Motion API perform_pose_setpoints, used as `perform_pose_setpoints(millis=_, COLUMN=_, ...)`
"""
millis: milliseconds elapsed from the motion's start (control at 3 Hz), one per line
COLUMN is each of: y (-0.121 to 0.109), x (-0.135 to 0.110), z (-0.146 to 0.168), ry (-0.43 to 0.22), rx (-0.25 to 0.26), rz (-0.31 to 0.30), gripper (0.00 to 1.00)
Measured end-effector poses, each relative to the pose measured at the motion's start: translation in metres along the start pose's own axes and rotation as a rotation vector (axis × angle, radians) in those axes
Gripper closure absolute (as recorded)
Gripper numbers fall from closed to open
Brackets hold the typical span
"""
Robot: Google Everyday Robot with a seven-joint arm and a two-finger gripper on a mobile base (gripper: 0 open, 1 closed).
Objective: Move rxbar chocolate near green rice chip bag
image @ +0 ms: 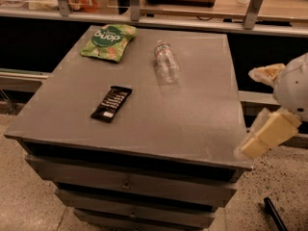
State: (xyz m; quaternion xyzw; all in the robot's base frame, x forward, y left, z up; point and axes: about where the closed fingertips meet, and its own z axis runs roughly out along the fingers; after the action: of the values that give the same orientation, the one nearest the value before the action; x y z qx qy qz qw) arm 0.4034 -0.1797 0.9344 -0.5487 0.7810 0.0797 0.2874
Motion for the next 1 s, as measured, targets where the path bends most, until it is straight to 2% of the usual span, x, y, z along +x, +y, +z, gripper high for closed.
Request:
perform_pose_setpoints(millis=333, y=0.030, x=-0.006, z=0.037, ry=-0.160, rx=-0.063, rz=0.018, gripper=0.00)
perform_pose_setpoints(millis=667, y=0.041, x=-0.026, z=0.038, ry=-0.246, rx=-0.092, rz=0.030, gripper=0.00)
perform_pose_setpoints(millis=1000, y=0.041, x=-0.026, z=0.038, ry=-0.246, rx=-0.092, rz=0.030, gripper=0.00)
